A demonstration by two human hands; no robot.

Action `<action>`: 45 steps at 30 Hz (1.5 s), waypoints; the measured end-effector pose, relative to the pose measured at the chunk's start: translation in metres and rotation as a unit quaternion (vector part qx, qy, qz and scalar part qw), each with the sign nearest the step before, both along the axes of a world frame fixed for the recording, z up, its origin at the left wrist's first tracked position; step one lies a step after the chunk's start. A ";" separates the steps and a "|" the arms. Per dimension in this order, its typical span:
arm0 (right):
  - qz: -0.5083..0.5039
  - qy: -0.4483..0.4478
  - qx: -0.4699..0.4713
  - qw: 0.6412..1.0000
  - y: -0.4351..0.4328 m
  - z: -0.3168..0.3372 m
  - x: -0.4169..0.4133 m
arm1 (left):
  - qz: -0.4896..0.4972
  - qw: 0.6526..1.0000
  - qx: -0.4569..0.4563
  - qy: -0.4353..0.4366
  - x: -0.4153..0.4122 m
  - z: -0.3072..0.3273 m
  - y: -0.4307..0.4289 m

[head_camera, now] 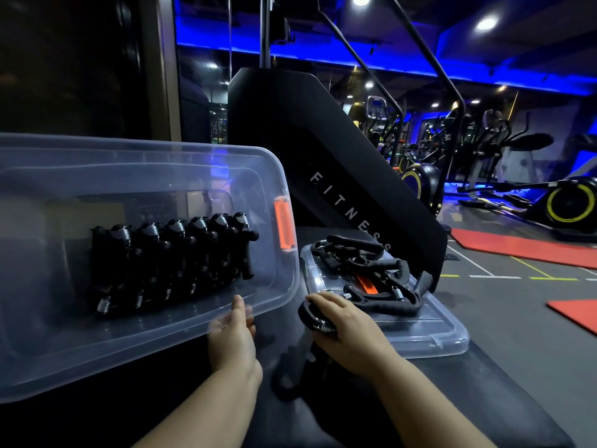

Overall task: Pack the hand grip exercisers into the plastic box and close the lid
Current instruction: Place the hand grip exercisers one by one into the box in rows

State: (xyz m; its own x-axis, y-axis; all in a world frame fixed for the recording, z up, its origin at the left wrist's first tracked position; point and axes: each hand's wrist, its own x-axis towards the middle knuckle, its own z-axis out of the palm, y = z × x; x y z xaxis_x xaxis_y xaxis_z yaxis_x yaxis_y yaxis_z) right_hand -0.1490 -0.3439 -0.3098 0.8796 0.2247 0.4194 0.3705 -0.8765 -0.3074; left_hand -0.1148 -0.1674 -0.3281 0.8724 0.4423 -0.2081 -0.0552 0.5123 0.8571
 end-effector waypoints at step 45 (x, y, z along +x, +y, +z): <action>-0.152 0.150 0.046 0.976 0.115 0.064 -0.038 | 0.056 0.998 -0.030 -0.030 -0.064 0.001 0.149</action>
State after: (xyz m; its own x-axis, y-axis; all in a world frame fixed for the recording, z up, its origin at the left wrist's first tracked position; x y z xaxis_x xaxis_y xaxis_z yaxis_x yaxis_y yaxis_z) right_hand -0.1866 -0.2294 -0.2459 0.9860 -0.0918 0.1395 -0.0204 -0.8954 -0.4447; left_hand -0.1789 -0.0182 -0.3272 0.8300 0.5258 -0.1862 -0.1652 0.5507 0.8182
